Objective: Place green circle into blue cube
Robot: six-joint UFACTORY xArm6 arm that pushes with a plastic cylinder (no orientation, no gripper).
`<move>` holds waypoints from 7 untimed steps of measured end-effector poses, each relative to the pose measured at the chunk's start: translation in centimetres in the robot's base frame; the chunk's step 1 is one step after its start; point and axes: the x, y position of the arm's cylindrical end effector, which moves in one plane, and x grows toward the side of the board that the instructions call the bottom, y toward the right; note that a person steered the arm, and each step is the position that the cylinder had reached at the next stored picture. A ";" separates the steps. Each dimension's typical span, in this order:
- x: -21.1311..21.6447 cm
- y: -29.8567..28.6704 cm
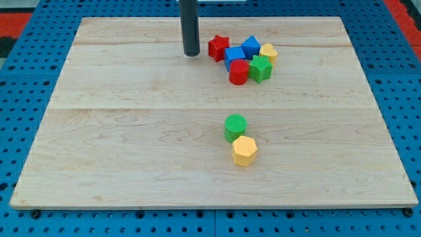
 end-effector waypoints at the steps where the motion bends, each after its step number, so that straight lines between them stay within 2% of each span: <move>1: -0.1 2.3; 3: 0.0 3.8; 4: 2.6 0.3; 5: 5.8 0.7; 7: 10.8 7.8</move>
